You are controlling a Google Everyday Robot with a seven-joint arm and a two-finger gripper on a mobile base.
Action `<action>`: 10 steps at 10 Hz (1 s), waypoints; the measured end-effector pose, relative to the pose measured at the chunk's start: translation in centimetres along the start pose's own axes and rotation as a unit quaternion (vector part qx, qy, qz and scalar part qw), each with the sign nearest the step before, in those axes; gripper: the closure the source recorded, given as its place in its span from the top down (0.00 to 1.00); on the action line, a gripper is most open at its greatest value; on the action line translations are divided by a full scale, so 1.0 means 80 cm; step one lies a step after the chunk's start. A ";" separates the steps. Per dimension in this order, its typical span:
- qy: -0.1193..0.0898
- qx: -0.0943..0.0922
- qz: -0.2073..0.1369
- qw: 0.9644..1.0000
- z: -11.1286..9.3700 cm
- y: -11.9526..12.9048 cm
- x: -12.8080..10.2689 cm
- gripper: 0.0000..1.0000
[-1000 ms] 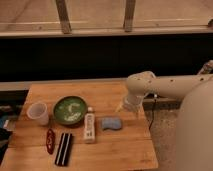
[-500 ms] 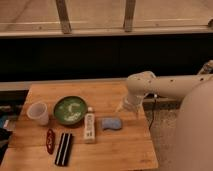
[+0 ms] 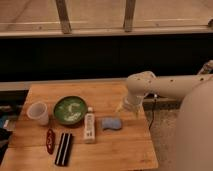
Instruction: Move the arm in a circular motion
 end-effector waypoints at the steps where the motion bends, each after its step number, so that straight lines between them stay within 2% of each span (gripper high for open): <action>1: -0.003 0.000 0.002 1.000 0.000 -0.001 0.000 0.66; 3: -0.025 0.008 0.012 1.000 -0.010 -0.012 -0.022 0.66; 5: -0.051 0.016 -0.019 0.998 -0.027 -0.001 -0.059 0.66; 7: -0.077 0.017 -0.069 0.994 -0.041 0.044 -0.098 0.66; 9: -0.088 0.012 -0.108 0.990 -0.043 0.098 -0.124 0.66; 10: -0.089 0.006 -0.136 0.987 -0.040 0.134 -0.133 0.66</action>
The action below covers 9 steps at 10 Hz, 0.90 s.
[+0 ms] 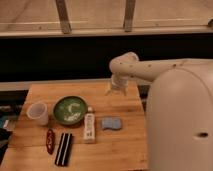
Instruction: Move the arm in a circular motion
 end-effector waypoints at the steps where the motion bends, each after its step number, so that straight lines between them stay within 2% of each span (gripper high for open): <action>1: -0.001 -0.006 -0.018 1.000 0.003 0.023 -0.009 0.66; 3: 0.007 -0.017 -0.069 0.997 0.010 0.094 -0.014 0.66; 5: 0.016 -0.014 -0.103 0.994 0.013 0.154 0.008 0.66; 6: 0.021 -0.008 -0.114 0.993 0.012 0.180 0.029 0.66; 8: 0.028 0.004 -0.117 0.993 0.008 0.209 0.067 0.66; 9: 0.031 0.011 -0.111 0.993 0.005 0.209 0.085 0.66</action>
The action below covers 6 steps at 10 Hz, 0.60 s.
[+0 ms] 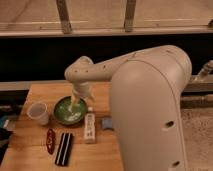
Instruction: Move the arm in a circular motion
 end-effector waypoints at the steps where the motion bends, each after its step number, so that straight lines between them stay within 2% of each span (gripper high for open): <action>1: 0.003 0.004 0.008 1.000 -0.002 -0.004 0.012 0.66; 3: 0.009 0.016 0.038 0.999 -0.006 -0.036 0.042 0.66; 4: 0.012 0.025 0.060 0.998 -0.010 -0.067 0.063 0.66; 6: 0.013 0.039 0.095 0.995 -0.015 -0.118 0.087 0.66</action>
